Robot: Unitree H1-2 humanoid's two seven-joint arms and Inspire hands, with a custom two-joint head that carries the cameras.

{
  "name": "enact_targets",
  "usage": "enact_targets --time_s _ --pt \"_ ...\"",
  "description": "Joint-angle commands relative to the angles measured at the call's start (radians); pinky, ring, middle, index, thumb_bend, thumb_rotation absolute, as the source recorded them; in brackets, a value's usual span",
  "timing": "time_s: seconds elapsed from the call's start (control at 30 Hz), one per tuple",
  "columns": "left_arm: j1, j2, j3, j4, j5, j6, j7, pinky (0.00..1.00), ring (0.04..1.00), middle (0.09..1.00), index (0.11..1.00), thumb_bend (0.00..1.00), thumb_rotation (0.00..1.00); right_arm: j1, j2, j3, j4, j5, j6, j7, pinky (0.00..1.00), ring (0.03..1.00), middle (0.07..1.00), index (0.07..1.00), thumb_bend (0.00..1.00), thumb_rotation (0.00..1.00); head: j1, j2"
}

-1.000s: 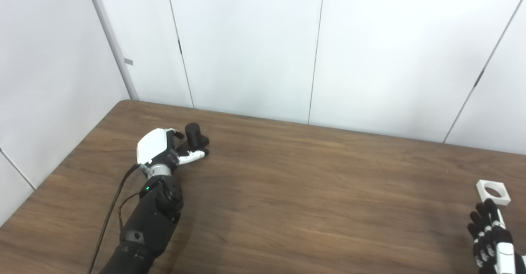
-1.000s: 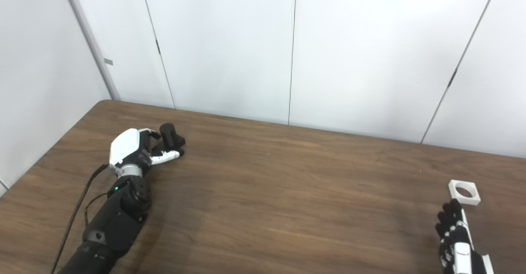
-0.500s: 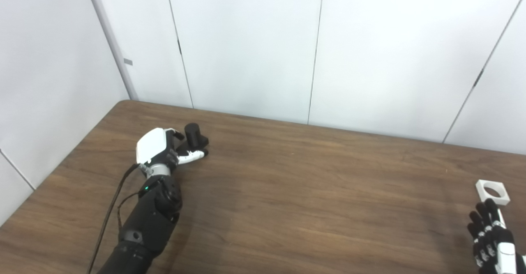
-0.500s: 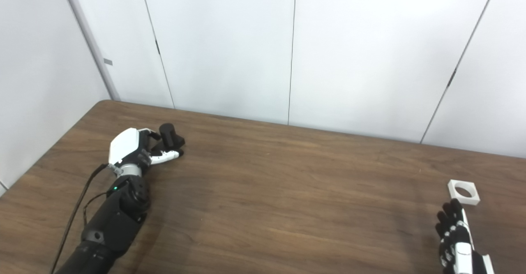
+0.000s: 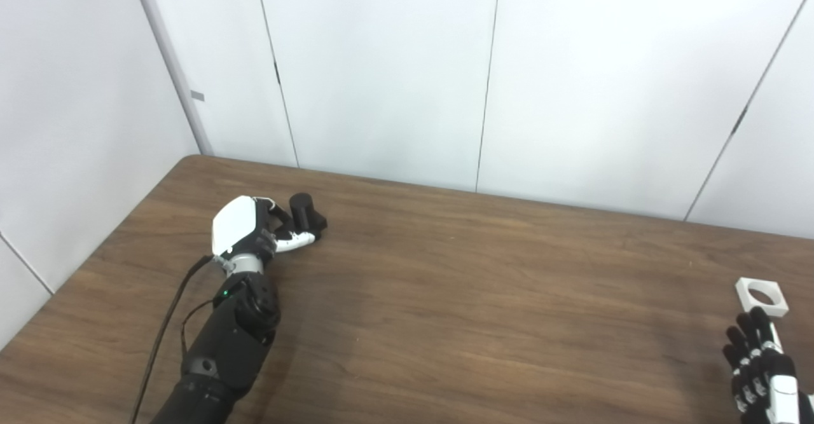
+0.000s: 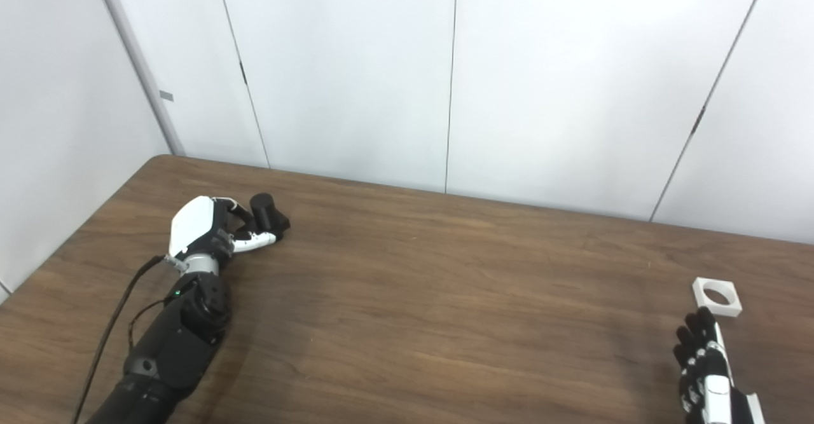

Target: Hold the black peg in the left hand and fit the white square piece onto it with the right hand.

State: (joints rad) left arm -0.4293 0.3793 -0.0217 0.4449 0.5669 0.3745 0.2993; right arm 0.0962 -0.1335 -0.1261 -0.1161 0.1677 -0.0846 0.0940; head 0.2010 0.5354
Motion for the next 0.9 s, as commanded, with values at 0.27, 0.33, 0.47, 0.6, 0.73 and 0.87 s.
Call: enact_targets --time_s 0.27,0.33,0.47,0.6,0.73,0.87 --pt "0.0 0.041 -0.024 -0.044 0.005 -0.016 -0.015 0.95 0.84 0.744 0.486 0.52 0.05 0.028 0.02 0.012 0.035 -0.004 -0.021 -0.001 1.0 0.985 0.989 0.996 0.44 1.0 -0.009 0.005" --pt "0.013 0.041 -0.031 -0.069 0.003 -0.021 -0.024 0.95 0.839 0.743 0.486 0.52 0.05 0.027 0.022 0.012 0.035 -0.007 -0.016 -0.004 1.0 0.985 0.988 0.994 0.45 1.0 -0.013 0.007" --pt "0.045 0.037 -0.049 -0.14 0.007 -0.011 -0.056 0.97 0.849 0.748 0.486 0.52 0.05 0.027 0.025 0.014 0.028 -0.013 -0.009 -0.006 1.0 0.984 0.988 0.996 0.45 1.0 -0.02 0.01" --pt "0.083 0.028 -0.074 -0.231 0.023 0.01 -0.089 0.98 0.854 0.755 0.486 0.52 0.05 0.027 0.031 0.014 0.022 -0.014 0.001 -0.011 1.0 0.982 0.986 0.991 0.44 1.0 -0.026 0.013" --pt "0.115 0.026 -0.105 -0.303 0.041 0.024 -0.125 0.99 0.856 0.762 0.487 0.52 0.05 0.024 0.034 0.016 0.023 -0.018 -0.001 -0.013 1.0 0.983 0.987 0.992 0.45 1.0 -0.034 0.016" --pt "0.147 0.016 -0.128 -0.351 0.055 -0.001 -0.129 0.99 0.849 0.76 0.487 0.52 0.05 0.021 0.038 0.016 0.018 -0.015 0.005 -0.018 1.0 0.978 0.983 0.986 0.43 1.0 -0.044 0.021"
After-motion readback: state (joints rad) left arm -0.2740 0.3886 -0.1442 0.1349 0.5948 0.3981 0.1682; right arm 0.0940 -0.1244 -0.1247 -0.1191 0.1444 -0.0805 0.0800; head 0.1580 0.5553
